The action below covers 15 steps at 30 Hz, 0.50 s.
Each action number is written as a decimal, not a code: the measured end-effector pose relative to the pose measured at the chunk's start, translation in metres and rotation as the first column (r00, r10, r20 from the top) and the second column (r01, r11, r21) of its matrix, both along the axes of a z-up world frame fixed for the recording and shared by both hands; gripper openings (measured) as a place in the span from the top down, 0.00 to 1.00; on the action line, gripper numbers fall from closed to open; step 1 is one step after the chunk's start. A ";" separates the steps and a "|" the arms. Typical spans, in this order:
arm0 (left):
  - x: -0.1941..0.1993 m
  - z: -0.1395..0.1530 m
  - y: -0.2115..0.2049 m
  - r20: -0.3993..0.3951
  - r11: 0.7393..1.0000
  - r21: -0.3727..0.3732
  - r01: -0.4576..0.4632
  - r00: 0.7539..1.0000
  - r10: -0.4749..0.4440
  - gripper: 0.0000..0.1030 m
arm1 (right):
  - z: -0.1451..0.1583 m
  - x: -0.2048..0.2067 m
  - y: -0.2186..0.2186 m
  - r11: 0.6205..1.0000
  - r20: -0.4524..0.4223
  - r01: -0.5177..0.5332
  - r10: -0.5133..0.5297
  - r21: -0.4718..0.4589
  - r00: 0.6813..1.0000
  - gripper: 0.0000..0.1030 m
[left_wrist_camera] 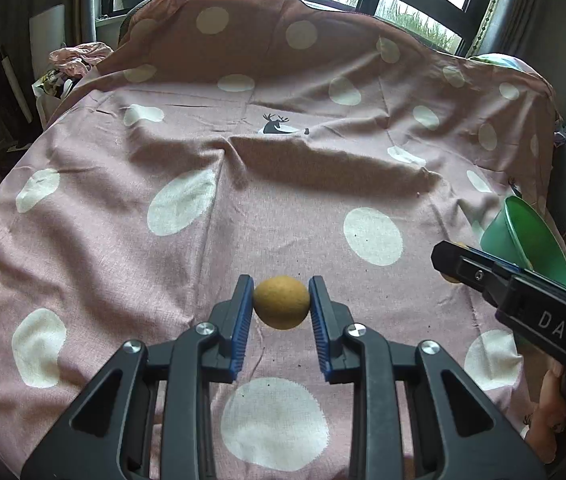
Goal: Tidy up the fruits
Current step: 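Carry the brown fruit in the right gripper over the green bowl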
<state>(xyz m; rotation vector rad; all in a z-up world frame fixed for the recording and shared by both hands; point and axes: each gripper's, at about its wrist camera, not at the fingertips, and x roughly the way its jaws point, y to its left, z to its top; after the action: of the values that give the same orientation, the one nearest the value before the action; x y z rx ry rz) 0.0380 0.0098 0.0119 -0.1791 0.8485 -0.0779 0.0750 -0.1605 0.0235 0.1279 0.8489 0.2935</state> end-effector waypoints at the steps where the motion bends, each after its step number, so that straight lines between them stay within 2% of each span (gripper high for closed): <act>1: -0.001 0.001 0.000 0.004 1.000 -0.001 0.000 1.000 0.000 0.73 | 0.002 -0.001 -0.001 1.000 0.007 0.000 0.000 0.003 1.000 0.72; 7: -0.002 0.004 -0.002 0.016 1.000 0.020 0.000 1.000 0.000 0.73 | 0.014 -0.009 -0.005 1.000 0.043 0.005 -0.005 0.012 0.999 0.72; 15: -0.009 0.015 0.002 0.055 1.000 0.006 -0.006 0.998 0.006 0.73 | 0.029 -0.019 -0.013 0.999 0.077 0.019 -0.021 0.026 0.997 0.72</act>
<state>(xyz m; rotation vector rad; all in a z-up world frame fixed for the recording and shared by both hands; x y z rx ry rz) 0.0289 0.0115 0.0271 -0.1733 0.7932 -0.0745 0.0555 -0.1733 0.0521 0.1476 0.7674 0.2883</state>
